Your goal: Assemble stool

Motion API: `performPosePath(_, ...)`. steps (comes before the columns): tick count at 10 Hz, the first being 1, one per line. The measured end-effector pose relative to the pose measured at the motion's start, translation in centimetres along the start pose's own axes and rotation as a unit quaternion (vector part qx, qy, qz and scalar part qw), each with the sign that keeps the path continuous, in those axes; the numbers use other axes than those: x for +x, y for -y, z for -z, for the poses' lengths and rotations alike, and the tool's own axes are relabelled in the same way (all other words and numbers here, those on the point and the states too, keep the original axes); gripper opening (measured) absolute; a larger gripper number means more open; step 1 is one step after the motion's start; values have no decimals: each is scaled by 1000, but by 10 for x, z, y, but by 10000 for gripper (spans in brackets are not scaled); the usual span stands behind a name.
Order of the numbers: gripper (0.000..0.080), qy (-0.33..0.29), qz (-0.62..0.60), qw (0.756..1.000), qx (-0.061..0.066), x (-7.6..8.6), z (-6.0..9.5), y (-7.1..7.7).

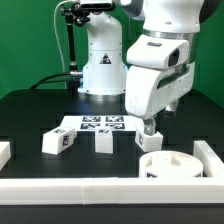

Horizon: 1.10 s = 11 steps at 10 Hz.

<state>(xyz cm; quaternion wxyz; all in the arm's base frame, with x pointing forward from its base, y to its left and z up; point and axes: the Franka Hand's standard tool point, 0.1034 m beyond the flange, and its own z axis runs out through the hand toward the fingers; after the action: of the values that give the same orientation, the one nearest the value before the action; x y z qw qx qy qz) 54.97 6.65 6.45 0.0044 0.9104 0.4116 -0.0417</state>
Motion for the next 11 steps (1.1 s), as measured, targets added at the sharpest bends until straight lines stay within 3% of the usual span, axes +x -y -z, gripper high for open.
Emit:
performPosePath(4, 649, -9, -181, 983, -4, -12, -9, 6)
performPosePath(8, 649, -14, -299, 954, 9, -7, -9, 10)
performPosePath(11, 649, 6, -315, 949, 17, -12, -15, 16)
